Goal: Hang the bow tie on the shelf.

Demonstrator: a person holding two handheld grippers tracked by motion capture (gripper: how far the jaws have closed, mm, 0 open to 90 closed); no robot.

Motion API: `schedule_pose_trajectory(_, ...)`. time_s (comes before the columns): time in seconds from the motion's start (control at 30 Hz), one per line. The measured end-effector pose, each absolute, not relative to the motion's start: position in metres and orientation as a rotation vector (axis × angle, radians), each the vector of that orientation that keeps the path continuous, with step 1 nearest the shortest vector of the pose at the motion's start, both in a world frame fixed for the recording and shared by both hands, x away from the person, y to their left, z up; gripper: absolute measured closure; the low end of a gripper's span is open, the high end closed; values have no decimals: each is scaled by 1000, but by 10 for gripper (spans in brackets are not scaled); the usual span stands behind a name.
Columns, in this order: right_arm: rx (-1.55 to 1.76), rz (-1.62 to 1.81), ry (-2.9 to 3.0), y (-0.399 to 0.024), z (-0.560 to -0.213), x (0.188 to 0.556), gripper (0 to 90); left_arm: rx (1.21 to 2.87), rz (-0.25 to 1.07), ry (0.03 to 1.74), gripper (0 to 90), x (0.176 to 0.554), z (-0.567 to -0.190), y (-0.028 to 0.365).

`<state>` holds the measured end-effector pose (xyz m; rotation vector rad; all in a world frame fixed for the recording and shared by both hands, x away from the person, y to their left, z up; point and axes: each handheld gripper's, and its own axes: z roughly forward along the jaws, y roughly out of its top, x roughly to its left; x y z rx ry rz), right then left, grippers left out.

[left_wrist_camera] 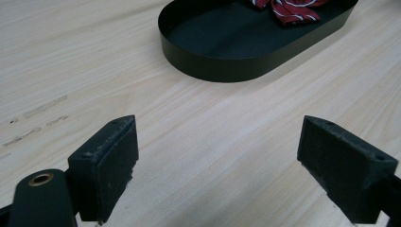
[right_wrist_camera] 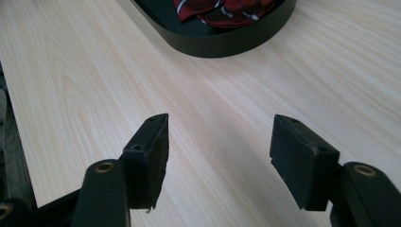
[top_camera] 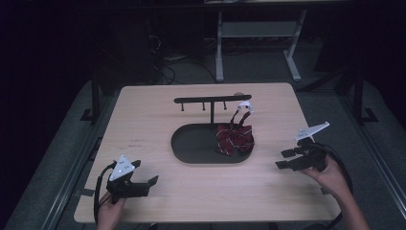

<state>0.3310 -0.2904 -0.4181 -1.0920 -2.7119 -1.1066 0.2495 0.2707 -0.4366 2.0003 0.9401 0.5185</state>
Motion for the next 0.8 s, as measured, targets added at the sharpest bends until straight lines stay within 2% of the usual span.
schedule_pose_trajectory(0.53,-1083,-1132,-2736,-285,-428,307,376,1994,516,942,130,250,-437,269)
schedule_pose_trajectory(0.8,-1123,-1241,-2706,-278,-432,287,344,1994,516,942,130,250,-437,270)
